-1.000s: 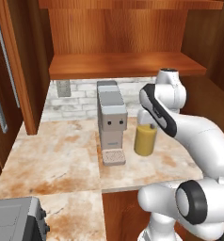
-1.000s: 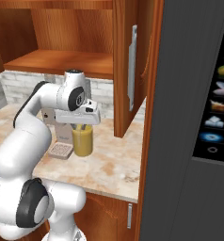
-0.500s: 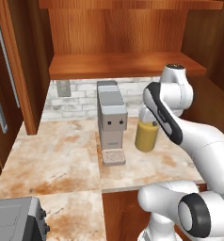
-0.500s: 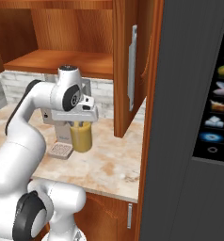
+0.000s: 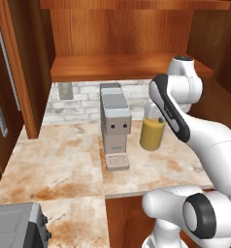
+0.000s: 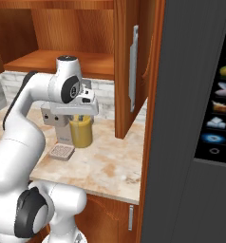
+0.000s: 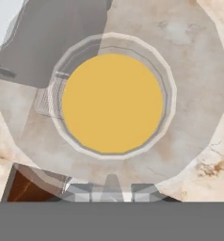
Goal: There is a tray on the dining counter. Grab the cup, mug, and pitcher and place them on the tray. The pitcher may be placed next to the tray if it cannot fit the tray.
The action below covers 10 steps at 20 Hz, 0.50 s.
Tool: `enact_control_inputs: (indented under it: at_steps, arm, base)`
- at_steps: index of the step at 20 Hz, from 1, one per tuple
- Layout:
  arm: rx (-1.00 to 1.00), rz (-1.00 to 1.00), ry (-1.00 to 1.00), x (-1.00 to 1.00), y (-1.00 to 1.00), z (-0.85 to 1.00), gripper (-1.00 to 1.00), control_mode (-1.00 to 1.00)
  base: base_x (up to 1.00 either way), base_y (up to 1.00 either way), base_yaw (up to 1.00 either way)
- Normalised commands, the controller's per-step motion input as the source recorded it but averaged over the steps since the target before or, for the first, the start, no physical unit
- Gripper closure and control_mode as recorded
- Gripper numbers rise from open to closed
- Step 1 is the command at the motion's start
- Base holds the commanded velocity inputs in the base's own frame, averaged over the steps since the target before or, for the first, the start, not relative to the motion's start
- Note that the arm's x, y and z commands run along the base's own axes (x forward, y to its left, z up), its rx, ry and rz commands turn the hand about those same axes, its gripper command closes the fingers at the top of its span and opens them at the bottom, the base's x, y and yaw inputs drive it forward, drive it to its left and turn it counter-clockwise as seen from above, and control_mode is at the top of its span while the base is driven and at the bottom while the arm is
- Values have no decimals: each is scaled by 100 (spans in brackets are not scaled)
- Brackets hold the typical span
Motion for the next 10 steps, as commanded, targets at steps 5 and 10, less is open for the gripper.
enact_control_inputs:
  at_steps: [5,10]
  arm:
    - [0,0,0,-9,0,3,100,100]
    - [0,0,0,0,0,0,100,100]
  base:
    - [-7,0,0]
    - [-66,0,0]
